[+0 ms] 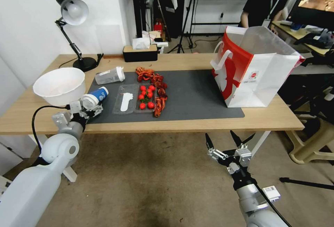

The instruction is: Pick up the trash from the table and place it into the takeout bag.

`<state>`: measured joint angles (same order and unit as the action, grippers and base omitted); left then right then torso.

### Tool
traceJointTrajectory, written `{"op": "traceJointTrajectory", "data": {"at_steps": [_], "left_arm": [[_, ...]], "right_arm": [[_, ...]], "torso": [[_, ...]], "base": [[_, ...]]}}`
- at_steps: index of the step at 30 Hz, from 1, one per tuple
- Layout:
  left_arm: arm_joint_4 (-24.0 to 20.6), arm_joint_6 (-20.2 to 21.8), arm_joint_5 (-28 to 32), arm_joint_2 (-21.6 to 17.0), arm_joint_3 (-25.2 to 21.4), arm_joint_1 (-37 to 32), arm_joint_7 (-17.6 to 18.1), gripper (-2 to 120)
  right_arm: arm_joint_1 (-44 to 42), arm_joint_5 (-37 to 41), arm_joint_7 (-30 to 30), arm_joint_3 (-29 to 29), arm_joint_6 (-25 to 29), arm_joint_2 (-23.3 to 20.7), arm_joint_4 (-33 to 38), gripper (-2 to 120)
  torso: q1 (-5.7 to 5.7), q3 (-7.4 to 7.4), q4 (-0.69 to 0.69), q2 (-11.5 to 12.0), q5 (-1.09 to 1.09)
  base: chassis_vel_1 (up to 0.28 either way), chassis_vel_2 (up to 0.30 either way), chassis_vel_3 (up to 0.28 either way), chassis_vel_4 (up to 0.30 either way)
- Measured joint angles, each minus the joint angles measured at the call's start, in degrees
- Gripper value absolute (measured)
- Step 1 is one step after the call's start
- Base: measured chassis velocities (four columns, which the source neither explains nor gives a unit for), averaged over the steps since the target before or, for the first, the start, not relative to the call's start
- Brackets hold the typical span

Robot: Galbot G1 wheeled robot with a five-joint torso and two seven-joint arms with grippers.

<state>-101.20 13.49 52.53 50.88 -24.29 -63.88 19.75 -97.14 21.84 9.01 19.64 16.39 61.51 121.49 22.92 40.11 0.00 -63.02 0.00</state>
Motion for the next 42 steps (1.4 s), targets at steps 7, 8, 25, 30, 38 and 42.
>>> {"op": "traceJointTrajectory", "data": {"at_steps": [7,8,25,30,38,42], "left_arm": [[1.3,-2.9,-0.2,0.5,0.3,0.6,-2.1,100],[1.3,-2.9,-0.2,0.5,0.3,0.6,-2.1,100],[-1.5,-5.3,0.1,0.6,0.0,-0.8,-3.0,69],[-7.1,-8.6,0.8,-1.0,-0.9,-1.9,-5.6,69],[-12.3,-11.8,3.9,-4.0,0.1,0.9,-10.3,69],[-12.4,-13.3,5.5,-5.4,3.3,5.5,-14.5,69]], "right_arm": [[-0.2,-0.2,0.4,0.1,0.0,0.0,0.3,100],[-0.2,-0.2,0.4,0.1,0.0,0.0,0.3,100],[0.4,-0.2,0.9,-0.5,-0.2,0.2,0.2,100],[0.6,-0.2,1.0,-0.6,-0.2,0.4,0.1,100],[0.3,-0.4,1.1,-0.3,-0.2,0.5,0.7,100],[-0.6,-0.9,1.1,0.3,-0.2,1.0,1.3,100]], "torso": [[0.00,0.00,0.00,0.0,0.00],[0.00,0.00,0.00,0.0,0.00],[-0.01,0.00,0.00,0.0,-0.02],[-0.01,0.00,0.00,0.0,0.01],[-0.01,0.00,0.01,0.0,0.01],[-0.01,0.00,-0.02,0.0,0.00]], "base": [[0.000,0.000,0.000,0.000],[0.000,0.000,0.000,0.000],[0.000,0.000,0.000,0.000],[0.000,0.000,0.000,0.000],[0.000,0.000,0.000,0.000],[0.000,0.000,0.000,0.000]]}}
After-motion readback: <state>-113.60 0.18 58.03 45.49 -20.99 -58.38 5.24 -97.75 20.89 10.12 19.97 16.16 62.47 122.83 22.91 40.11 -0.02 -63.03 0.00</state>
